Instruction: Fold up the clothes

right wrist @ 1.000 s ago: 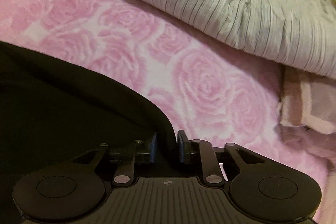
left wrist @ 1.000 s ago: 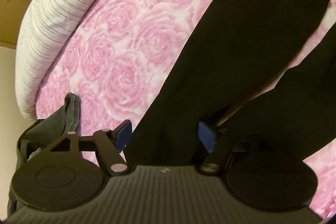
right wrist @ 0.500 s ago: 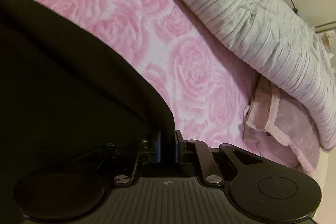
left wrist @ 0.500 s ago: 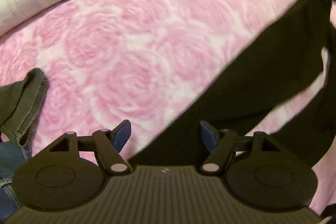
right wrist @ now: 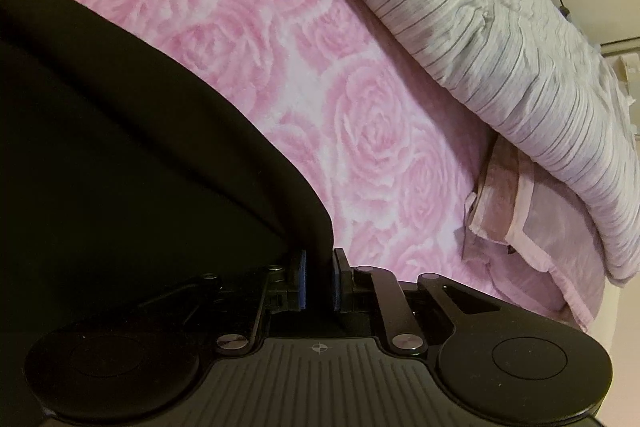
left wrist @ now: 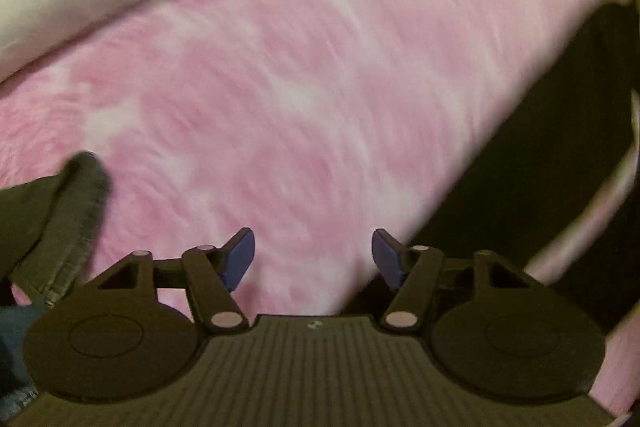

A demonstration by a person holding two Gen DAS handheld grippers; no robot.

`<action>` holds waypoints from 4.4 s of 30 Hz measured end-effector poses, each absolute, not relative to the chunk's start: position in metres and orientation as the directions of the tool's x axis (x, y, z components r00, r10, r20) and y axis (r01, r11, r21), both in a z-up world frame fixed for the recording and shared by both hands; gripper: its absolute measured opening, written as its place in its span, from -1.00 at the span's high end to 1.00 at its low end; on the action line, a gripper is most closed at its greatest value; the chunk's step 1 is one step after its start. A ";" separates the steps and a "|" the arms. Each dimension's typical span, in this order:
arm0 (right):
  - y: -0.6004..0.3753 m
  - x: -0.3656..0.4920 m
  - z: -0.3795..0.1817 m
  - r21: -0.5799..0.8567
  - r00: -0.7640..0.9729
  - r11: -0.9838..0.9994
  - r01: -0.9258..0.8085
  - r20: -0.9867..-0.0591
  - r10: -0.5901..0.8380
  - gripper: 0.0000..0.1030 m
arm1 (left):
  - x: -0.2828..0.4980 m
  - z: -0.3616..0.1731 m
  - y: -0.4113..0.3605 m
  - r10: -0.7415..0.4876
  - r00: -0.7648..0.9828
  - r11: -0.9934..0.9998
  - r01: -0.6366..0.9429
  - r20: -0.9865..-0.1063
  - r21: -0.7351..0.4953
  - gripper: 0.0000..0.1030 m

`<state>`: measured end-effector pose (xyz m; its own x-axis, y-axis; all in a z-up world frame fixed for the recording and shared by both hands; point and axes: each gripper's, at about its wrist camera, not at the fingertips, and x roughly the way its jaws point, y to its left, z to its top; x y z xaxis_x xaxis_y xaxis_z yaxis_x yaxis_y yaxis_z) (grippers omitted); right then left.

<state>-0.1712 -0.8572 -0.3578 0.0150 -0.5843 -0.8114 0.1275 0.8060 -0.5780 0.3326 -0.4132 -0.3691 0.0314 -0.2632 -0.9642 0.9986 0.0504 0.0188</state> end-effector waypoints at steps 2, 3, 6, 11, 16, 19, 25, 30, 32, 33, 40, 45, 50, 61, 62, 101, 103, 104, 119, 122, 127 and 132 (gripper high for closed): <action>-0.857 -0.171 -0.358 -0.575 0.012 0.808 0.129 -0.814 -0.581 0.80 | 0.314 -0.384 -0.408 -0.176 0.000 -0.037 0.999 -0.984 0.006 0.02; -0.857 -0.171 -0.357 -0.574 0.012 0.809 0.125 -0.814 -0.580 0.80 | 0.307 -0.388 -0.404 -0.146 -0.006 -0.073 0.997 -0.989 0.004 0.02; -0.857 -0.172 -0.356 -0.573 0.012 0.811 0.120 -0.816 -0.578 0.80 | 0.307 -0.389 -0.403 -0.124 -0.029 -0.081 0.997 -0.992 -0.019 0.04; -0.856 -0.173 -0.356 -0.577 0.010 0.808 0.119 -0.813 -0.583 0.80 | 0.350 -0.367 -0.412 -0.270 -0.090 0.103 0.987 -0.959 -0.122 0.04; -0.853 -0.173 -0.359 -0.585 0.004 0.802 0.123 -0.808 -0.589 0.80 | 0.341 -0.389 -0.424 -0.167 -0.095 0.000 0.995 -0.981 -0.097 0.23; -0.853 -0.173 -0.359 -0.587 0.001 0.801 0.122 -0.806 -0.591 0.80 | 0.324 -0.398 -0.420 -0.108 -0.092 -0.095 0.992 -0.990 -0.081 0.29; -0.856 -0.172 -0.357 -0.572 -0.008 0.810 0.134 -0.817 -0.576 0.80 | 0.330 -0.357 -0.419 -0.195 -0.012 -0.084 0.996 -0.981 0.004 0.96; -0.862 -0.170 -0.342 -0.545 0.003 0.821 0.168 -0.833 -0.554 0.83 | 0.335 -0.324 -0.418 -0.265 0.055 -0.068 0.995 -0.963 0.075 0.96; -0.868 -0.163 -0.329 -0.564 0.047 0.807 0.178 -0.814 -0.579 0.84 | 0.346 -0.308 -0.424 -0.304 0.113 -0.041 0.991 -0.946 0.131 0.96; -0.871 -0.159 -0.324 -0.570 0.060 0.800 0.185 -0.806 -0.588 0.85 | 0.355 -0.304 -0.431 -0.315 0.157 -0.026 0.984 -0.936 0.174 0.96; -0.900 -0.124 -0.332 -0.623 0.021 0.722 0.300 -0.752 -0.658 1.00 | 0.375 -0.352 -0.476 -0.186 0.365 0.047 0.931 -0.912 0.362 0.73; -0.856 -0.133 -0.339 -0.588 0.096 0.775 0.230 -0.779 -0.619 0.88 | 0.348 -0.356 -0.442 -0.237 0.417 0.018 0.905 -0.877 0.426 0.13; -0.775 -0.146 -0.339 -0.439 0.198 0.854 0.279 -0.844 -0.498 0.52 | 0.294 -0.385 -0.403 -0.284 0.479 -0.275 0.789 -0.831 0.549 -0.01; -0.581 -0.101 -0.366 -0.236 0.359 0.972 0.015 -0.906 -0.226 0.22 | 0.275 -0.421 -0.382 -0.290 0.502 -0.488 0.654 -0.814 0.578 1.00; -0.570 -0.097 -0.368 -0.225 0.361 0.974 -0.012 -0.910 -0.205 0.22 | 0.271 -0.417 -0.372 -0.291 0.500 -0.495 0.651 -0.816 0.575 1.00; -0.485 -0.020 -0.384 -0.133 0.430 0.989 0.061 -0.891 -0.146 0.11 | 0.405 -0.393 -0.459 -0.345 0.325 -0.201 0.891 -0.881 0.408 1.00; -0.481 -0.014 -0.384 -0.117 0.438 0.991 0.070 -0.889 -0.136 0.11 | 0.412 -0.392 -0.459 -0.331 0.262 -0.199 0.919 -0.906 0.339 1.00; -0.479 -0.011 -0.382 -0.108 0.444 0.992 0.068 -0.887 -0.127 0.11 | 0.411 -0.390 -0.457 -0.335 0.211 -0.207 0.934 -0.918 0.290 1.00; -0.473 0.031 -0.378 -0.133 0.509 0.991 0.014 -0.852 -0.122 0.10 | 0.403 -0.389 -0.477 -0.406 0.171 -0.230 0.932 -0.898 0.281 1.00; -0.467 0.042 -0.382 -0.142 0.508 0.990 -0.025 -0.855 -0.110 0.10 | 0.395 -0.404 -0.485 -0.381 0.206 -0.276 0.905 -0.901 0.324 1.00; -0.456 0.044 -0.392 -0.122 0.475 0.990 -0.070 -0.877 -0.074 0.10 | 0.395 -0.421 -0.489 -0.356 0.278 -0.268 0.884 -0.892 0.383 0.99; -0.467 0.034 -0.400 -0.057 0.450 0.997 0.059 -0.890 -0.078 0.09 | 0.410 -0.415 -0.482 -0.317 0.410 -0.187 0.857 -0.855 0.480 0.84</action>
